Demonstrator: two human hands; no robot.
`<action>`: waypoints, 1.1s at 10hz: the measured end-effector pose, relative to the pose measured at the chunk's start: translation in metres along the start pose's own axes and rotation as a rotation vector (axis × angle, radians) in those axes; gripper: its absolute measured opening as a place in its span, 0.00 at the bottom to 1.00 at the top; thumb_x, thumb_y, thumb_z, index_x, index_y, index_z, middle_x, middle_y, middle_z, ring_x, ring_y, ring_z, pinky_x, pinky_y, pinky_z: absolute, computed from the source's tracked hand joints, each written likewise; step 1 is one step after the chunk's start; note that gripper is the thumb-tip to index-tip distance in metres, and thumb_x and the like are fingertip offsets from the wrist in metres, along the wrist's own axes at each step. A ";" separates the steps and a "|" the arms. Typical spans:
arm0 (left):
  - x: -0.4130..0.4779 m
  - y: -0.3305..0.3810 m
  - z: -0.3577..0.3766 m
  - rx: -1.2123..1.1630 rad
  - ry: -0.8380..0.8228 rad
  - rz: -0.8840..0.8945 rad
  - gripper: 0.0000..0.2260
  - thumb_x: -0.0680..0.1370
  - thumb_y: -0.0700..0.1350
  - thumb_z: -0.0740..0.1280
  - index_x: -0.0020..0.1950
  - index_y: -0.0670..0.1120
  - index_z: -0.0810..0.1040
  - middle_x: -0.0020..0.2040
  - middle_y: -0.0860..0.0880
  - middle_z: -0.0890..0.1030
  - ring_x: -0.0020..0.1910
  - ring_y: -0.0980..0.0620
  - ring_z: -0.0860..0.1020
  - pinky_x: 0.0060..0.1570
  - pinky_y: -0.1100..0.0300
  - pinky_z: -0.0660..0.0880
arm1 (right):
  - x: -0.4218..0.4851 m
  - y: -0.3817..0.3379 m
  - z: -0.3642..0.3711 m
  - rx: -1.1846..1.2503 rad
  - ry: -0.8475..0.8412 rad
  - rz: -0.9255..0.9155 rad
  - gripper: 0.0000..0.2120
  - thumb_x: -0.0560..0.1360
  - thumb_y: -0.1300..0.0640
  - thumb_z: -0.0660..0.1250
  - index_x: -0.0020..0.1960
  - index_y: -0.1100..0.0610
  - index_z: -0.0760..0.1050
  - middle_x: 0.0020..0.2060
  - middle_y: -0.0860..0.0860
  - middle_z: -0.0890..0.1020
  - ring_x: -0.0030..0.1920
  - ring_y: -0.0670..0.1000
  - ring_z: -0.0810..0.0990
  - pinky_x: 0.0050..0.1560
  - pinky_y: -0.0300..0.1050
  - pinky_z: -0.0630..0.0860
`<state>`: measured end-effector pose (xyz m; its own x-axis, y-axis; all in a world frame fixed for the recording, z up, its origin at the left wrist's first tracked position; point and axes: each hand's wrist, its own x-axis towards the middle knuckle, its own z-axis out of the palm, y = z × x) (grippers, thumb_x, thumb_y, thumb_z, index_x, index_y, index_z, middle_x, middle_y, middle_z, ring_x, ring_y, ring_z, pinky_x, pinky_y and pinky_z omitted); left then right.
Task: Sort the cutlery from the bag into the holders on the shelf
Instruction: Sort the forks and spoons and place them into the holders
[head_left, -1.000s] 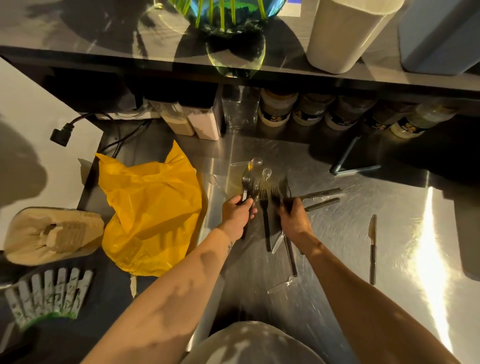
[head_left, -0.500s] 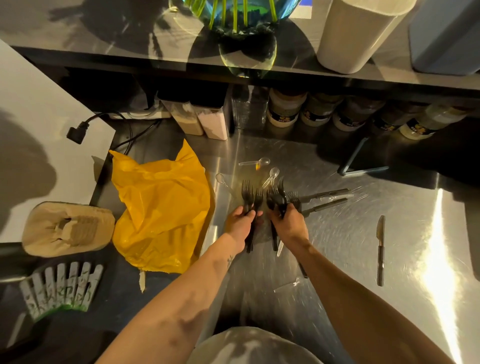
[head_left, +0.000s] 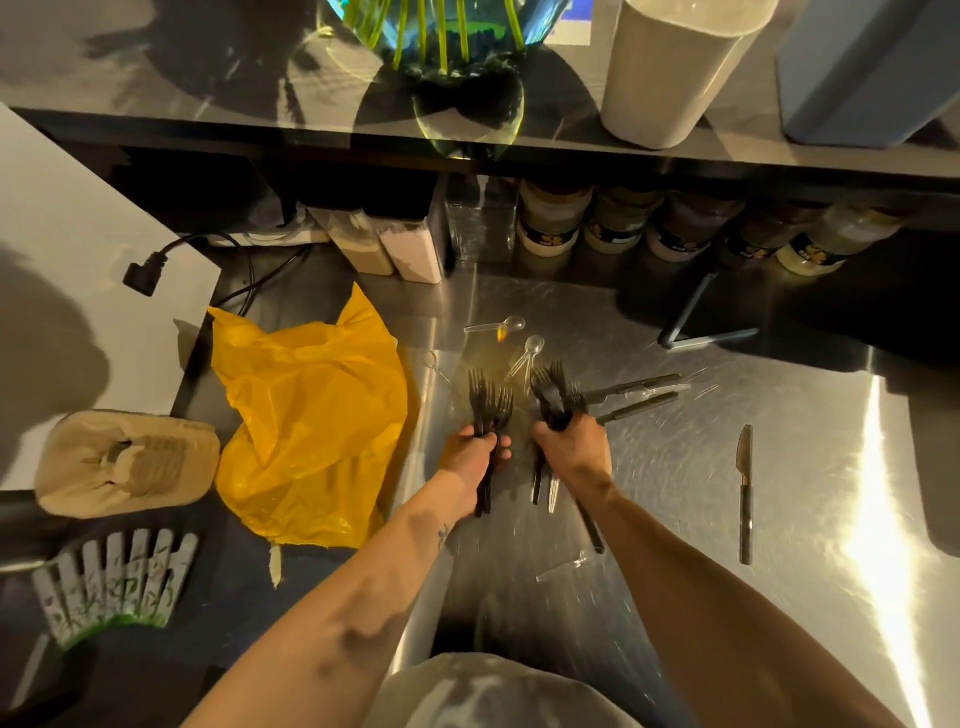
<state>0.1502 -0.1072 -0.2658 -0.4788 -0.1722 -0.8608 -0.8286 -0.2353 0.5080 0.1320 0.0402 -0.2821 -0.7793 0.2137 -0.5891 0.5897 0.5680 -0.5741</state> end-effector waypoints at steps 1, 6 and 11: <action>-0.010 -0.001 0.007 0.006 -0.025 0.003 0.07 0.84 0.37 0.62 0.56 0.43 0.79 0.46 0.43 0.82 0.38 0.51 0.78 0.39 0.61 0.78 | -0.007 0.001 -0.010 0.193 -0.061 -0.022 0.09 0.76 0.51 0.69 0.42 0.56 0.80 0.31 0.49 0.81 0.33 0.48 0.79 0.32 0.37 0.74; -0.080 -0.043 0.073 -0.152 -0.133 -0.038 0.10 0.84 0.49 0.59 0.57 0.48 0.79 0.57 0.42 0.83 0.56 0.43 0.81 0.61 0.47 0.77 | -0.084 0.025 -0.002 0.580 -0.022 0.025 0.08 0.81 0.44 0.58 0.54 0.48 0.69 0.52 0.55 0.78 0.55 0.57 0.79 0.58 0.51 0.78; -0.133 -0.074 0.090 -0.119 -0.087 0.151 0.06 0.84 0.44 0.61 0.56 0.44 0.75 0.52 0.42 0.82 0.48 0.45 0.82 0.48 0.51 0.80 | -0.139 0.062 -0.029 0.805 -0.014 0.048 0.29 0.71 0.33 0.57 0.61 0.49 0.79 0.64 0.55 0.77 0.63 0.55 0.77 0.69 0.60 0.72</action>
<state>0.2497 0.0189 -0.1917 -0.6223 -0.1321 -0.7716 -0.7080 -0.3256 0.6267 0.2706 0.0690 -0.2193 -0.7496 0.2103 -0.6276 0.5984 -0.1901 -0.7783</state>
